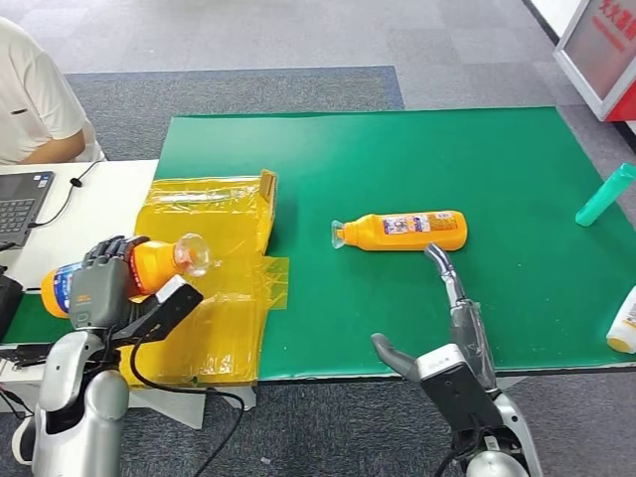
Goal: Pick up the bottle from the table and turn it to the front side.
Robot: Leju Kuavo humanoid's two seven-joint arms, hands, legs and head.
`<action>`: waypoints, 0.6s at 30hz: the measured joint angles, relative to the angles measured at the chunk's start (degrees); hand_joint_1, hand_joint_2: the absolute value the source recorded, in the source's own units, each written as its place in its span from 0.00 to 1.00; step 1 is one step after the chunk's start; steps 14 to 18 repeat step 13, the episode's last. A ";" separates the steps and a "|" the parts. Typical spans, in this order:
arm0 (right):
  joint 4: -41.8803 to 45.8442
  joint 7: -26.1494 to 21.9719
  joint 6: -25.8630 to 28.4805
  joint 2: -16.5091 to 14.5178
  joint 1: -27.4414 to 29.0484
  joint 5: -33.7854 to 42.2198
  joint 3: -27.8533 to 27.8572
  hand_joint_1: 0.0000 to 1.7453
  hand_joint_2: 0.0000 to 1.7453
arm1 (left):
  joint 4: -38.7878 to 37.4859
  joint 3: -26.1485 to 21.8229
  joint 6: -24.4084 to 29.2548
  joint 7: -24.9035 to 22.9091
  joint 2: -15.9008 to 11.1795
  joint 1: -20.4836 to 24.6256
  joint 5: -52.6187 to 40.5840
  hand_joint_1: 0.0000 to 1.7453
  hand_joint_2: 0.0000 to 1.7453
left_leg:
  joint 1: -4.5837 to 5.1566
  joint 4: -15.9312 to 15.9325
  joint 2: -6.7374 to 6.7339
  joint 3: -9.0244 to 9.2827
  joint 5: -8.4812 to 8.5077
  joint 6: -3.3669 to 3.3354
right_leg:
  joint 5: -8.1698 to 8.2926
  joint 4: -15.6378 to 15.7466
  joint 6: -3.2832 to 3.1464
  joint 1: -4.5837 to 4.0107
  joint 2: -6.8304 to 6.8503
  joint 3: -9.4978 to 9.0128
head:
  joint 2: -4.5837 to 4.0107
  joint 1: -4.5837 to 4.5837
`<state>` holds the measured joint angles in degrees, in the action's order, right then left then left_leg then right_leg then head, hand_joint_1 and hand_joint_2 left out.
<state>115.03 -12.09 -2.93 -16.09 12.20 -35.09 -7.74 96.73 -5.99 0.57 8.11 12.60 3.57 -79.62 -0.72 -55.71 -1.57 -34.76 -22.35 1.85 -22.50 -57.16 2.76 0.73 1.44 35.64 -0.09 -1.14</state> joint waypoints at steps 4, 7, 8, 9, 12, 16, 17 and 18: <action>-0.12 -0.09 -0.25 0.00 0.01 0.03 0.16 0.00 1.00 | -2.34 1.93 0.50 -0.21 -1.64 -0.04 -3.05 1.00 1.00 | 0.00 0.00 0.00 0.00 0.00 0.00 | 0.00 0.00 0.00 0.00 0.00 0.00 | 0.00 -0.01; -0.29 -0.20 -0.29 0.00 0.00 0.09 0.17 0.00 1.00 | -4.44 4.42 0.83 -1.54 -3.75 -0.07 -7.16 1.00 1.00 | 0.00 0.00 0.00 0.00 0.00 0.00 | 0.00 0.00 0.00 0.00 0.00 0.00 | 0.00 -0.01; -0.37 -0.33 -0.32 0.00 -0.01 0.15 0.17 0.00 1.00 | -5.29 5.79 0.99 -2.25 -4.88 -0.06 -8.29 1.00 1.00 | 0.00 0.00 0.00 0.00 0.00 0.00 | 0.00 0.00 0.00 0.00 0.00 0.00 | 0.00 -0.01; -0.47 -0.50 -0.34 0.00 -0.03 0.24 0.17 0.00 1.00 | -6.23 7.42 1.24 -3.05 -6.16 -0.05 -8.97 1.00 1.00 | 0.00 0.00 0.00 0.00 0.00 0.00 | 0.00 0.00 0.00 0.00 0.00 0.01 | 0.00 -0.01; -0.77 -0.97 -0.38 0.00 -0.18 0.51 0.17 0.00 1.00 | -9.24 12.93 2.32 -5.24 -10.05 0.02 -9.26 1.00 1.00 | 0.00 0.00 0.00 0.00 0.00 0.00 | -0.01 0.00 0.00 0.00 0.00 0.00 | 0.00 0.00; -0.82 -1.03 -0.38 0.00 -0.22 0.55 0.17 0.00 1.00 | -9.78 13.89 2.50 -5.61 -10.68 0.04 -9.27 1.00 1.00 | 0.00 0.00 0.00 0.00 0.00 0.00 | -0.01 0.00 0.00 0.00 0.00 0.00 | 0.00 0.00; -0.82 -1.03 -0.38 0.00 -0.22 0.55 0.17 0.00 1.00 | -9.78 13.89 2.50 -5.61 -10.68 0.04 -9.27 1.00 1.00 | 0.00 0.00 0.00 0.00 0.00 0.00 | -0.01 0.00 0.00 0.00 0.00 0.00 | 0.00 0.00; -0.82 -1.03 -0.38 0.00 -0.22 0.55 0.17 0.00 1.00 | -9.78 13.89 2.50 -5.61 -10.68 0.04 -9.27 1.00 1.00 | 0.00 0.00 0.00 0.00 0.00 0.00 | -0.01 0.00 0.00 0.00 0.00 0.00 | 0.00 0.00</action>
